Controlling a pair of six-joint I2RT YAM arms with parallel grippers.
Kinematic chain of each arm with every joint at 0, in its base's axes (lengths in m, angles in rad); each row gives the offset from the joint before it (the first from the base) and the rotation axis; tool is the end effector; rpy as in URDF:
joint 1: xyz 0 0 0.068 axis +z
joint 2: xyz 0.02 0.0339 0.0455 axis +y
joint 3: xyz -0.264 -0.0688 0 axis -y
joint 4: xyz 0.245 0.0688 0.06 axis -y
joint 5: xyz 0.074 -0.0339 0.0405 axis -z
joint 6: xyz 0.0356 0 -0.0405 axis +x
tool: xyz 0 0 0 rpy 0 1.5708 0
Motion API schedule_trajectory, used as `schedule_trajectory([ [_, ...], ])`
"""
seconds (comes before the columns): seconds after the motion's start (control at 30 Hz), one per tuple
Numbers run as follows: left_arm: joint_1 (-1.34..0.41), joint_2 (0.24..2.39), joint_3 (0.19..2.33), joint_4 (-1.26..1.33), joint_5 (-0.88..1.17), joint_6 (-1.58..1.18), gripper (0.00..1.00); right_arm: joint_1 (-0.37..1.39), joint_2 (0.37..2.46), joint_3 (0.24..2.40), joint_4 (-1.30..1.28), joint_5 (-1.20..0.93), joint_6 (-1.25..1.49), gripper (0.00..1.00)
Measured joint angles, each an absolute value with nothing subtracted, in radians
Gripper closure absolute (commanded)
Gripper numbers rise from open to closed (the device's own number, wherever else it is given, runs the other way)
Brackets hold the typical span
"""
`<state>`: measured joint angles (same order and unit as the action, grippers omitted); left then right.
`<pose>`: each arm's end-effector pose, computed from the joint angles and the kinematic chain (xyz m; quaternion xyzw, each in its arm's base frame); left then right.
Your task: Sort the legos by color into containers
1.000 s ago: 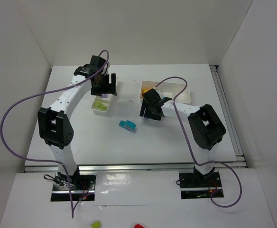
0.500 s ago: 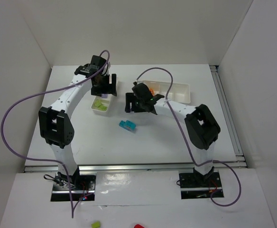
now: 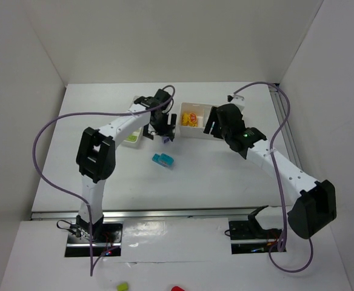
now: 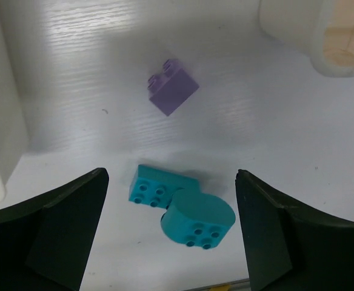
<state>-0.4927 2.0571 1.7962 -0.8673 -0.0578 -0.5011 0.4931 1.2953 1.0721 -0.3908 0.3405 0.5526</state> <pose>0.3908 -0.2075 0.2427 -0.0104 0.9752 -0.0798 0.2063 0.2596 0.1260 0.3099 0.1040 0.8722 0.0962 0.4682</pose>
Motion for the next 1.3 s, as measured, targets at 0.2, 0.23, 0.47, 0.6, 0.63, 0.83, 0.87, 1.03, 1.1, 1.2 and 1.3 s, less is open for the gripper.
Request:
schedule_trajectory([
  [0.2,-0.516,2.16,1.829,-0.804,-0.163,-0.471,0.05,0.461,1.287,1.062,-0.47,0.359,0.578,0.25],
  [0.23,-0.516,2.178,1.829,-0.791,-0.184,-0.455,0.07,0.454,1.287,1.059,-0.48,0.358,0.579,0.25],
  [0.47,-0.509,2.248,1.833,-0.72,-0.231,-0.345,0.19,0.435,1.297,1.056,-0.502,0.343,0.579,0.25],
  [0.6,-0.509,2.257,1.851,-0.694,-0.229,-0.318,0.37,0.435,1.312,1.056,-0.502,0.327,0.579,0.25],
  [0.63,-0.509,2.262,1.861,-0.691,-0.229,-0.313,0.43,0.435,1.316,1.056,-0.502,0.325,0.579,0.25],
  [0.83,-0.509,2.263,1.882,-0.69,-0.229,-0.309,0.82,0.435,1.331,1.056,-0.502,0.319,0.579,0.25],
  [0.87,-0.509,2.263,1.886,-0.695,-0.226,-0.302,0.83,0.435,1.336,1.056,-0.502,0.317,0.579,0.25],
  [1.03,-0.498,2.237,1.921,-0.75,-0.208,-0.294,1.0,0.436,1.371,1.067,-0.502,0.303,0.577,0.25],
  [1.1,-0.473,2.211,1.96,-0.78,-0.18,-0.294,1.0,0.436,1.388,1.075,-0.5,0.298,0.574,0.25],
  [1.2,-0.401,2.159,1.993,-0.796,-0.146,-0.296,1.0,0.437,1.409,1.084,-0.497,0.291,0.564,0.25],
  [1.3,-0.316,2.114,1.998,-0.802,-0.134,-0.315,1.0,0.441,1.418,1.089,-0.497,0.285,0.556,0.25],
])
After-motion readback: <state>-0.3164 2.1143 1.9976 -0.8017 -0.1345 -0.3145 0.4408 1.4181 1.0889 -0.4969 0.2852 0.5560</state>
